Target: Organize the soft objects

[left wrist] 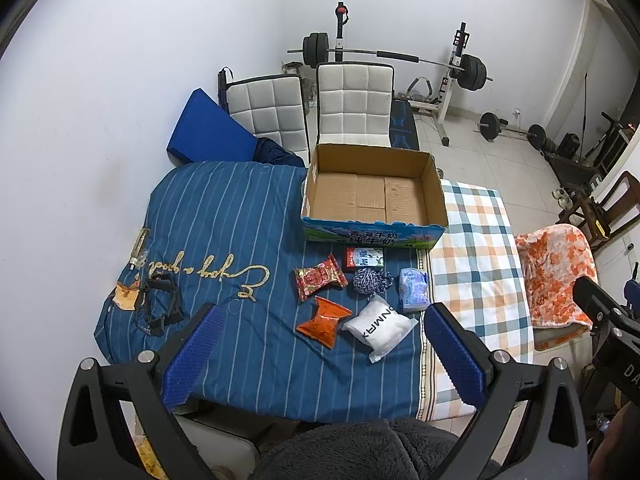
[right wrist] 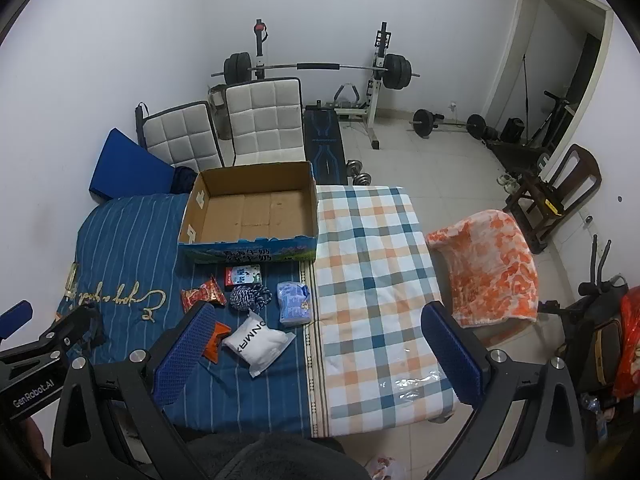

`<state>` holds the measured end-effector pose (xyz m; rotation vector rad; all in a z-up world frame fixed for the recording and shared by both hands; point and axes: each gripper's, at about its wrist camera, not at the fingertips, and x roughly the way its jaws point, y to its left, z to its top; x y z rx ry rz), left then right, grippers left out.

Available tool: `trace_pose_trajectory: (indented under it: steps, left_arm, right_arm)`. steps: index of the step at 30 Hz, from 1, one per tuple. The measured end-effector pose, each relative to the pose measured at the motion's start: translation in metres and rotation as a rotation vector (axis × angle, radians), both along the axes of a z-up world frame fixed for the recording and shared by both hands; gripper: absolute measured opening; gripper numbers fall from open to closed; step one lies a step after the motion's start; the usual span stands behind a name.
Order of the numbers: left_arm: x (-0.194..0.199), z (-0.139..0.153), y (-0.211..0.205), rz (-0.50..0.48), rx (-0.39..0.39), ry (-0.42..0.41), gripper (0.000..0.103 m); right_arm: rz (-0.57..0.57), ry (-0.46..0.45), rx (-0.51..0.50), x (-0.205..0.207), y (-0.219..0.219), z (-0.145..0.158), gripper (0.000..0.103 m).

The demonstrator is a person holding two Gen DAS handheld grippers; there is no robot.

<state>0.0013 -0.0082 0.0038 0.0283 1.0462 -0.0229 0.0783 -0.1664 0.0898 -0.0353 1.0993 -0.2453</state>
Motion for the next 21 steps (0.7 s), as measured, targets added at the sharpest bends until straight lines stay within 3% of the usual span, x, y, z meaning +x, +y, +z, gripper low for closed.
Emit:
trace_pose_trajectory:
  steps: [21]
  left_arm:
    - [-0.0039,0.0002,0.0024,0.024,0.011,-0.01,0.103]
  right_arm:
    - [0.019,0.007,0.006,-0.0087,-0.0049,0.0051,0.103]
